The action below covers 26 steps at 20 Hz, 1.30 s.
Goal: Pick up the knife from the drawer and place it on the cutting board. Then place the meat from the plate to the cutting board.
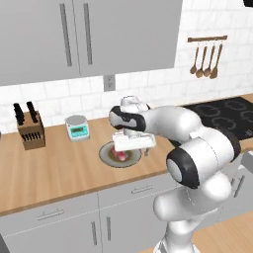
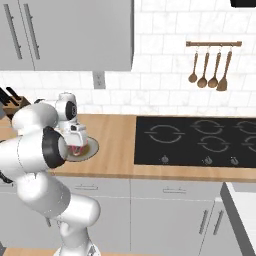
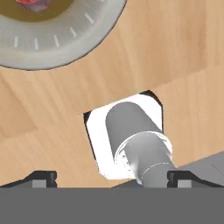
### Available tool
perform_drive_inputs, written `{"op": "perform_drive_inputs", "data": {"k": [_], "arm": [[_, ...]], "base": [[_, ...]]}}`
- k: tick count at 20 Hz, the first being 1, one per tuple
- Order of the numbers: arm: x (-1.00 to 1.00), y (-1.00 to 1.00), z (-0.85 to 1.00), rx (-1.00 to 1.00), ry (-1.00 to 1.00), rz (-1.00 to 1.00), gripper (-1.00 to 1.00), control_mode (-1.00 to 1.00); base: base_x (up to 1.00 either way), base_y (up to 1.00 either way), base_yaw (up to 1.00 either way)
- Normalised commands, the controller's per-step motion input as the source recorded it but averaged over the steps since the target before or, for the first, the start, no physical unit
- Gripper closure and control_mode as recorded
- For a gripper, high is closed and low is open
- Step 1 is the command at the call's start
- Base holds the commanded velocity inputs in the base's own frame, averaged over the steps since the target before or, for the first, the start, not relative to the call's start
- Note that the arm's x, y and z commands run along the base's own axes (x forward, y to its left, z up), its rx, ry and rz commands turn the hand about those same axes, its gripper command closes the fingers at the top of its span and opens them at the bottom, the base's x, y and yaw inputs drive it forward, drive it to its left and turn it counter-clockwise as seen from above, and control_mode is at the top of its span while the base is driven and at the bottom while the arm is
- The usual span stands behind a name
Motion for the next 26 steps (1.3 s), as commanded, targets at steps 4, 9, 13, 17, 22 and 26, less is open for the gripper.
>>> {"op": "perform_drive_inputs", "data": {"k": [4,9,13,17,22,26], "arm": [[1.00,0.27,-0.51,0.00,0.14,0.13,-1.00,-1.00],[0.84,0.47,-0.66,0.01,0.01,0.12,-1.00,-1.00],[0.51,0.17,-0.74,0.00,-0.01,0.00,-1.00,-1.00],[0.52,0.00,-0.24,0.00,-0.07,-0.01,-1.00,-1.00],[0.35,-0.13,-0.02,0.02,-0.09,0.00,-1.00,-1.00],[0.00,-0.40,-0.07,0.08,-0.07,0.00,-1.00,-1.00]], "base": [[0.00,0.00,0.00],[0.00,0.00,0.00],[0.00,0.00,0.00],[0.00,0.00,0.00],[0.00,0.00,0.00],[0.00,0.00,0.00]]}}
